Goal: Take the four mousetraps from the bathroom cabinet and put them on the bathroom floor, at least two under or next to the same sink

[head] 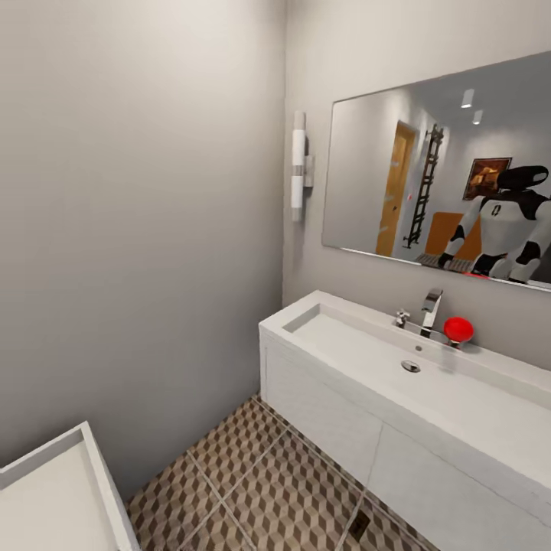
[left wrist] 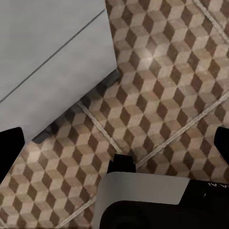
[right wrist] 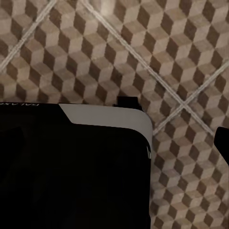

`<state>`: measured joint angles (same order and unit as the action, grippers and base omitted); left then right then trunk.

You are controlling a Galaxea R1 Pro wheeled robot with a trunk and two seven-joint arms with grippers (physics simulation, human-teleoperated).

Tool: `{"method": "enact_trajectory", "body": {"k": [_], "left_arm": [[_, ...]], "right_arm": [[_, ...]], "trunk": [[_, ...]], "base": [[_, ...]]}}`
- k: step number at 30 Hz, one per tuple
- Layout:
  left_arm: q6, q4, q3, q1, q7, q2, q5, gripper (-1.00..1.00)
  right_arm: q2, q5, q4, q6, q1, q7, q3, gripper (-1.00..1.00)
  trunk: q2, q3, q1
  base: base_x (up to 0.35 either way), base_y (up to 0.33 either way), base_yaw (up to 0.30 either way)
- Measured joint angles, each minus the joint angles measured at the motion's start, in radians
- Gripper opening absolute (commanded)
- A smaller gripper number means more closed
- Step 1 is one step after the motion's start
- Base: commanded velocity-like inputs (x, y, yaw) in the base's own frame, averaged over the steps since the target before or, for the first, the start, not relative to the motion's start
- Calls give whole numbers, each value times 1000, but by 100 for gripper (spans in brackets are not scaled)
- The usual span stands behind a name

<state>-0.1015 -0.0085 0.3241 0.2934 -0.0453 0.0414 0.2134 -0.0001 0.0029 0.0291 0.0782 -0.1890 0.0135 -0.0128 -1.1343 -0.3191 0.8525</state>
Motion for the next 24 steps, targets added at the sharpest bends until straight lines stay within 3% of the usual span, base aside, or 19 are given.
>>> {"method": "enact_trajectory", "body": {"k": [24], "left_arm": [[0, 0, 0, 0, 0, 0, 0, 100]], "right_arm": [[2, 0, 0, 0, 0, 5, 0, 100]], "trunk": [[0, 0, 0]], "base": [[0, 0, 278]]}}
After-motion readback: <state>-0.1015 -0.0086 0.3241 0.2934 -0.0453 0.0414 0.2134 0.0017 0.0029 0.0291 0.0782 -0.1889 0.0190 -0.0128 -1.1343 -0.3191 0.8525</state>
